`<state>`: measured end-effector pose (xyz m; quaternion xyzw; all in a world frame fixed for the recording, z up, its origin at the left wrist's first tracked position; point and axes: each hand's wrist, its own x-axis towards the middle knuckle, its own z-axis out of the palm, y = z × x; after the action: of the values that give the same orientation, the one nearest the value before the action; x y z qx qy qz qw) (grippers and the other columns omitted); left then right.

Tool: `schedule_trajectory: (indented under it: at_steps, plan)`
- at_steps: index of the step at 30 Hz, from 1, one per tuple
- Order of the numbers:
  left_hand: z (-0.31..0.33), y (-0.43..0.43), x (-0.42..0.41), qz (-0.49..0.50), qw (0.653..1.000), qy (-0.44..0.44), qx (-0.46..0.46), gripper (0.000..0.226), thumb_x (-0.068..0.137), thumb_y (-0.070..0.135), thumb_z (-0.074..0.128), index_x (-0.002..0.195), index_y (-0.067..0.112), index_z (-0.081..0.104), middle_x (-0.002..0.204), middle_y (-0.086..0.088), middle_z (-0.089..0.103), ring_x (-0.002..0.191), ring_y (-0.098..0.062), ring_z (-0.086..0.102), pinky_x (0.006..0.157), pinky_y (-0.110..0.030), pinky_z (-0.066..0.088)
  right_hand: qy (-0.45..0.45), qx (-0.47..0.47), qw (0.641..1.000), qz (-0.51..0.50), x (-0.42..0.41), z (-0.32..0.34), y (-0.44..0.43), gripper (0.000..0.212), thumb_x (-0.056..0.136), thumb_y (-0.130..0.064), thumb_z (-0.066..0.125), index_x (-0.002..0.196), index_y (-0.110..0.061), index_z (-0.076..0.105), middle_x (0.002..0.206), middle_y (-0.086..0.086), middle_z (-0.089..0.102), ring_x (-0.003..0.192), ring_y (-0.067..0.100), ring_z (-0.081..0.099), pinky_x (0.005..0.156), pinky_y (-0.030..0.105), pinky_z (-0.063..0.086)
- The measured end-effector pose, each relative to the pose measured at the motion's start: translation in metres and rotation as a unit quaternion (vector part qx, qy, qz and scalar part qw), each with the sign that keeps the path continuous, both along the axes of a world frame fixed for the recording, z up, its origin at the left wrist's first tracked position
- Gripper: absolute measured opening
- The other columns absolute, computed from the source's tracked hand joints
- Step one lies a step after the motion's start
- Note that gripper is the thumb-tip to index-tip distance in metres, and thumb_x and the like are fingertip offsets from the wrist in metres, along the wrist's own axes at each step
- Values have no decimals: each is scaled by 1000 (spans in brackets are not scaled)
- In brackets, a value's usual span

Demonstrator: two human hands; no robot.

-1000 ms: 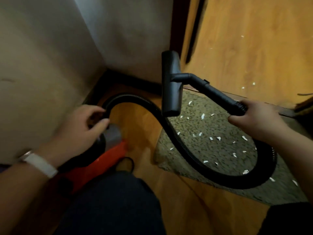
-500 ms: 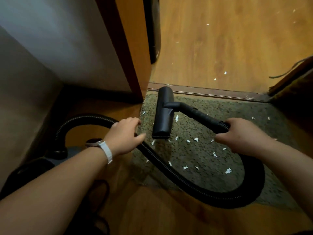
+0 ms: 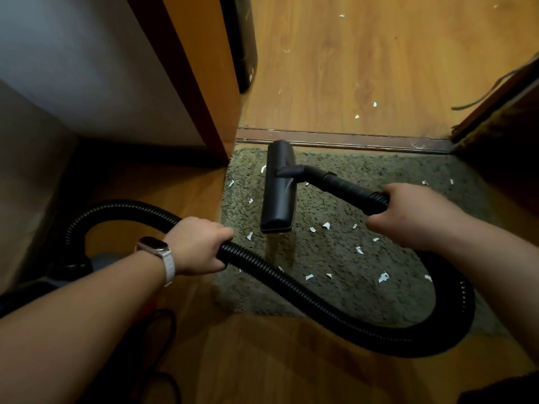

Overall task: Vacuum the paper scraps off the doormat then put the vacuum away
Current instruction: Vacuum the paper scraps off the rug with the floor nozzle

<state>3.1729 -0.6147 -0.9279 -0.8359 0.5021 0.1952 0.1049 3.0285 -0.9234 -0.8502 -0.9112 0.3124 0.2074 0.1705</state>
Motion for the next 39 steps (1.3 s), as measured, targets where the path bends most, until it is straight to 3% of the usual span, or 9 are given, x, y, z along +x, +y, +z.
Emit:
schedule_trajectory:
  at_steps: [5, 12, 15, 19, 22, 25, 30, 35, 39]
  plan:
    - [29, -13, -12, 57, 994, 57, -75, 30, 70, 58, 63, 73, 33, 48, 62, 14, 52, 59, -4, 51, 51, -20, 34, 21, -11, 1000, -1, -4, -3, 5, 23, 78, -37, 65, 95, -24, 56, 77, -2, 57, 71, 20, 58, 59, 28, 45]
    - [109, -28, -65, 213, 969, 92, -88, 25, 72, 50, 73, 81, 30, 60, 65, 12, 58, 67, -10, 59, 62, -29, 49, 52, 39, 998, -11, -44, 14, 15, 26, 79, -40, 60, 99, -26, 51, 91, 2, 63, 83, 28, 59, 65, 32, 47]
    - [134, -26, -78, 238, 963, 115, -58, 31, 71, 55, 74, 78, 30, 57, 67, 11, 60, 70, -12, 61, 62, -30, 49, 51, 98, 993, -49, -72, 21, 15, 30, 75, -45, 62, 96, -25, 54, 89, 0, 64, 87, 27, 64, 70, 33, 53]
    - [149, -17, -88, 203, 973, 105, -23, 52, 66, 79, 62, 75, 30, 51, 64, 11, 57, 61, -1, 54, 53, -26, 44, -10, 177, 979, -102, -113, 23, 13, 32, 77, -47, 71, 102, -31, 58, 84, -5, 64, 81, 21, 64, 68, 33, 51]
    - [142, -14, -93, 189, 979, 72, -39, 65, 56, 91, 46, 78, 30, 51, 63, 11, 56, 60, -3, 54, 53, -27, 45, -84, 224, 963, -127, -135, 19, 24, 33, 79, -46, 73, 105, -35, 55, 86, -6, 64, 78, 17, 63, 69, 34, 50]
    - [132, -11, -105, 155, 985, 45, -60, 67, 54, 93, 40, 79, 32, 52, 61, 13, 54, 58, -2, 52, 49, -25, 41, -80, 195, 972, -105, -138, 20, 31, 31, 80, -53, 67, 102, -35, 53, 82, -4, 62, 73, 21, 63, 67, 35, 53]
    - [141, 7, -129, 151, 985, -6, -79, 75, 54, 100, 30, 73, 31, 54, 59, 12, 55, 57, 0, 52, 47, -24, 40, -73, 69, 993, -61, -137, 26, 42, 30, 78, -51, 63, 93, -26, 55, 83, 0, 61, 78, 24, 60, 62, 32, 46]
    - [184, 38, -170, 154, 988, 2, 8, 55, 66, 85, 53, 73, 31, 52, 65, 10, 57, 63, -2, 53, 51, -25, 37, -67, 52, 995, -42, -162, 57, 68, 30, 78, -52, 61, 91, -25, 54, 83, 0, 61, 76, 23, 60, 60, 31, 46]
    - [213, 51, -169, 157, 987, 7, 20, 56, 68, 86, 52, 73, 30, 51, 68, 11, 59, 64, -2, 55, 54, -25, 47, -63, 40, 997, -26, -164, 85, 86, 29, 81, -53, 60, 92, -26, 55, 81, 0, 60, 73, 21, 59, 56, 29, 42]
